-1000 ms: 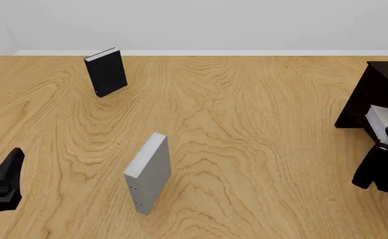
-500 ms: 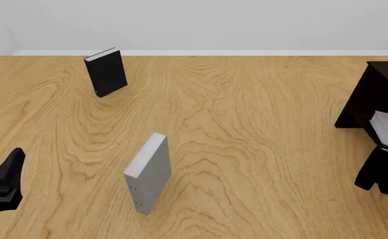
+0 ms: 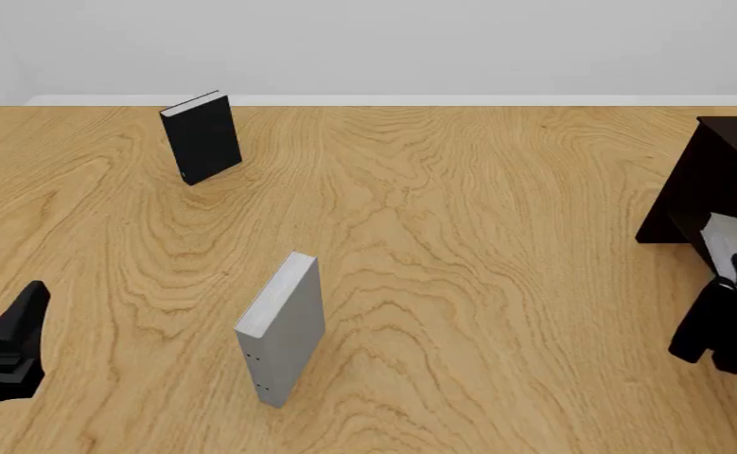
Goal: Pick up the book on the right and place it on the cabinet shelf.
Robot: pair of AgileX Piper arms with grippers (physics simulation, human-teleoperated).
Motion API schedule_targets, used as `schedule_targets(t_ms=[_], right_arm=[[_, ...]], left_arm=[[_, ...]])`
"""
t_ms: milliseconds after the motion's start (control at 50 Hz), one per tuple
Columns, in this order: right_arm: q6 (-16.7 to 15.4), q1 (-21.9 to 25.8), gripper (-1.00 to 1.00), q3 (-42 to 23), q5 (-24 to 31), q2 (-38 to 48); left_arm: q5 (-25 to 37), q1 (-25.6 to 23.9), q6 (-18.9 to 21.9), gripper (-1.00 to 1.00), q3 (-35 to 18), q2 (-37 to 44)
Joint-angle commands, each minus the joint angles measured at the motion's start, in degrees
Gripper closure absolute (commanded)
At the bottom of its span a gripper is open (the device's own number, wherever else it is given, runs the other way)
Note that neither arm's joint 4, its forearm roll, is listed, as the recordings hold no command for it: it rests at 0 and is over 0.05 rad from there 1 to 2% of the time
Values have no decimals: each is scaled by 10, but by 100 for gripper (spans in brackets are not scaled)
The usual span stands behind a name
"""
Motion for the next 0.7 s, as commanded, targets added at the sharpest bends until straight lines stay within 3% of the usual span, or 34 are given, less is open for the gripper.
schedule_targets(t_ms=[20,460,480,700], right_arm=[[33,5,100,-2,0,18],[47,9,100,-3,0,30],[44,8,-100,-3,0,30],[48,11,-100,-1,0,28]], left_arm=[[0,-2,-1,-100,0,2],[-1,-2,0,-100,0,6],[-1,-1,0,-100,0,6],[2,-3,0,-100,0,3]])
